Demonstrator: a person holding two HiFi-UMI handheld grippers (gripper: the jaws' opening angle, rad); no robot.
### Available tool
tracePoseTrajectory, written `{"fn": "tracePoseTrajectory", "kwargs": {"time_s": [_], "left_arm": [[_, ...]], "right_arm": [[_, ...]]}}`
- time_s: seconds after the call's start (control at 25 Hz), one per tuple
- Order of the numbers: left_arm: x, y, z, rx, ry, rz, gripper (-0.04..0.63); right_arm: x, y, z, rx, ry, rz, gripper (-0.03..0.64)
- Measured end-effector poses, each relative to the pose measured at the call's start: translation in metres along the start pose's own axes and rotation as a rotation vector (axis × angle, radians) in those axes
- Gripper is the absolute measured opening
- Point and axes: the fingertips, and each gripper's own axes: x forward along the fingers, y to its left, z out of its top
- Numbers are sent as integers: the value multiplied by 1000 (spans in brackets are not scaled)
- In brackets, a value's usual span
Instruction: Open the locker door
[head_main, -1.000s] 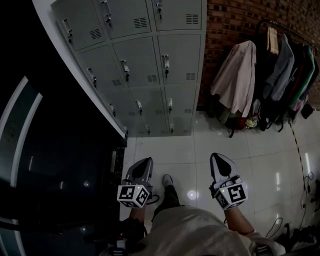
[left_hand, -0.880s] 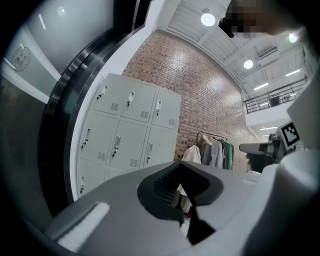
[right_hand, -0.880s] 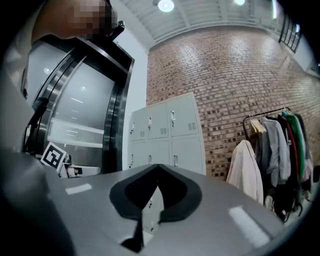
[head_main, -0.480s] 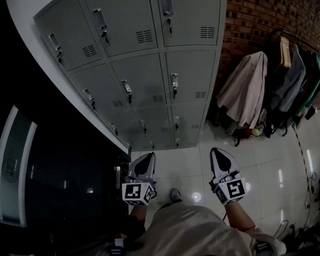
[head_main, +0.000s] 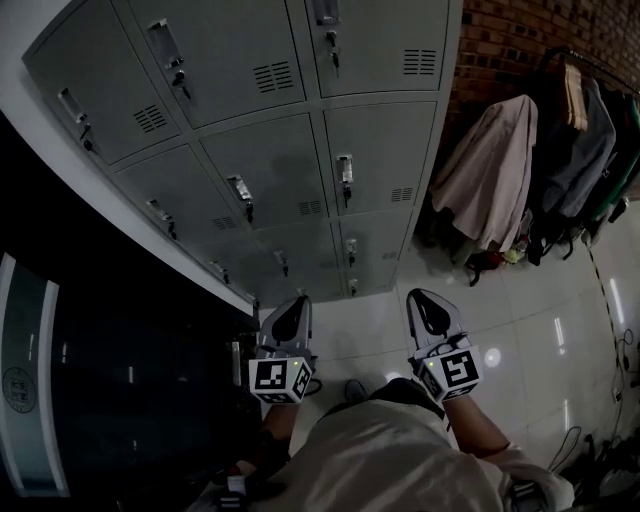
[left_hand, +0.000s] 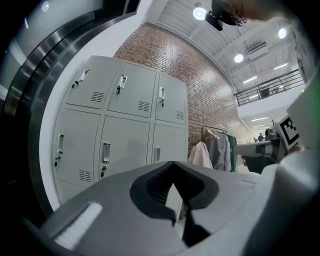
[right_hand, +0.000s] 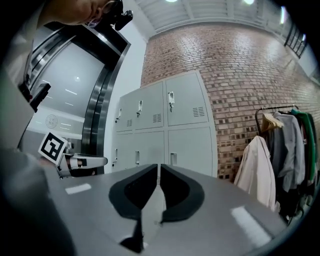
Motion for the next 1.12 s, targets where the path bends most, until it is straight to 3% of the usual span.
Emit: {"fn": "tracePoseTrajectory", "kwargs": {"time_s": [0.28, 0.52, 0.76, 1.12], "left_arm": [[31, -2, -14, -24, 9, -2, 115], [36, 18, -25, -28, 50, 54, 103], [45, 15, -28, -28, 48, 57, 103], [36, 17, -39, -64, 63, 63, 103]], "right_arm": [[48, -12, -46, 66, 111, 54, 12], [102, -24, -64, 63, 87, 102, 44], [161, -40, -102, 67, 150, 117, 124], [277, -63, -173, 56, 304, 97, 132]]}}
